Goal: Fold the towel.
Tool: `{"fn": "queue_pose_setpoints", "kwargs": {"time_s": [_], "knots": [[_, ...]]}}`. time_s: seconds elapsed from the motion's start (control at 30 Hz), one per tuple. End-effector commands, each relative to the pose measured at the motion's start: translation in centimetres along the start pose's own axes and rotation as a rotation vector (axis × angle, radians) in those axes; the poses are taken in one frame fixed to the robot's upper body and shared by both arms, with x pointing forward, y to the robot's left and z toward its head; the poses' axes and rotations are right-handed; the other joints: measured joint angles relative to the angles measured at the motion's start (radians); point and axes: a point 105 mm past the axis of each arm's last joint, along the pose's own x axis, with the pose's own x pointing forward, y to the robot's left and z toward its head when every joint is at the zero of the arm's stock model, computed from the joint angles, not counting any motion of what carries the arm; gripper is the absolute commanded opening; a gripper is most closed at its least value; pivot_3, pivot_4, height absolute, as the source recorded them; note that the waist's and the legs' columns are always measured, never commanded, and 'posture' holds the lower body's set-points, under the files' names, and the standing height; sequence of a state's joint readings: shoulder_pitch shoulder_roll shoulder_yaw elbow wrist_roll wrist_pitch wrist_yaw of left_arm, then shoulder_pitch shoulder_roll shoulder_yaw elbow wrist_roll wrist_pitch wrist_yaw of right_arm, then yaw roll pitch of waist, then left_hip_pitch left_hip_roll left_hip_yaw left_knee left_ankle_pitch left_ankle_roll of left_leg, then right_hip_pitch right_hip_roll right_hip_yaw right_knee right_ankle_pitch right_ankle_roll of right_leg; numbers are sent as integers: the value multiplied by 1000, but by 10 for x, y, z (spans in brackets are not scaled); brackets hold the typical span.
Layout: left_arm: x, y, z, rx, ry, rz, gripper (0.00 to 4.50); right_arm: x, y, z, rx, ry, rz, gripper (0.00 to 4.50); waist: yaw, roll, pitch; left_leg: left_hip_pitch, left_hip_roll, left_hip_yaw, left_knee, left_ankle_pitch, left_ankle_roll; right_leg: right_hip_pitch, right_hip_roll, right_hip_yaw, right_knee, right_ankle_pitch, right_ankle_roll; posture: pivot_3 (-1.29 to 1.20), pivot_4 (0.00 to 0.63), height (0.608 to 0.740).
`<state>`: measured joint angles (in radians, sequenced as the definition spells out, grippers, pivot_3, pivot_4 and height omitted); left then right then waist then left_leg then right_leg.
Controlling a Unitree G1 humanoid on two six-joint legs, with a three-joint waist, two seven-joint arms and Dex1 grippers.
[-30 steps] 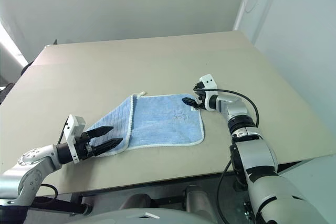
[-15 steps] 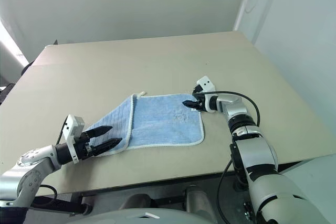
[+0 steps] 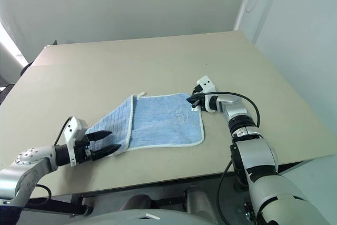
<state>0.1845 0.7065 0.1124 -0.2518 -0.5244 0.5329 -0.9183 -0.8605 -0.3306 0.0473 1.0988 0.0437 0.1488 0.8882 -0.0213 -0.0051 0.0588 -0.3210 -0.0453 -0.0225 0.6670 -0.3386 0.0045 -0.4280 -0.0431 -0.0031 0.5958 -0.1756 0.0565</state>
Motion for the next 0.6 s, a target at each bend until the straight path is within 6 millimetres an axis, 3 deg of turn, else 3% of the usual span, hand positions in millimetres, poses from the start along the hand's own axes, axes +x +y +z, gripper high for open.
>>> {"fn": "queue_pose_setpoints", "kwargs": {"time_s": [0.03, 0.27, 0.43, 0.6], "knots": [[9, -9, 4, 59, 4, -25, 4170, 1, 1, 13, -16, -49, -2, 38, 2, 0, 0, 0, 0, 0, 0, 0, 0, 0, 0, 0, 0, 0, 0, 0, 0, 740], [21, -7, -3, 82, 25, -1, 4170, -1, -1, 12, -11, -49, -17, 38, 3, 3, -2, 1, 0, 0, 0, 0, 0, 1, 0, 0, 0, 0, 0, 0, 0, 740], [21, -5, -2, 86, 25, -3, 3021, -2, -3, 9, -9, -47, -24, 0, 2, 4, -3, 1, 0, 0, 0, 0, 0, 1, 0, 0, 0, 0, 0, 0, 0, 740], [18, -5, -3, 91, 30, -13, 1287, -4, -4, 8, -3, -50, -33, 0, 2, 4, -3, 1, 0, 0, 0, 0, 0, 1, 0, 0, 0, 0, 0, 0, 0, 740]]}}
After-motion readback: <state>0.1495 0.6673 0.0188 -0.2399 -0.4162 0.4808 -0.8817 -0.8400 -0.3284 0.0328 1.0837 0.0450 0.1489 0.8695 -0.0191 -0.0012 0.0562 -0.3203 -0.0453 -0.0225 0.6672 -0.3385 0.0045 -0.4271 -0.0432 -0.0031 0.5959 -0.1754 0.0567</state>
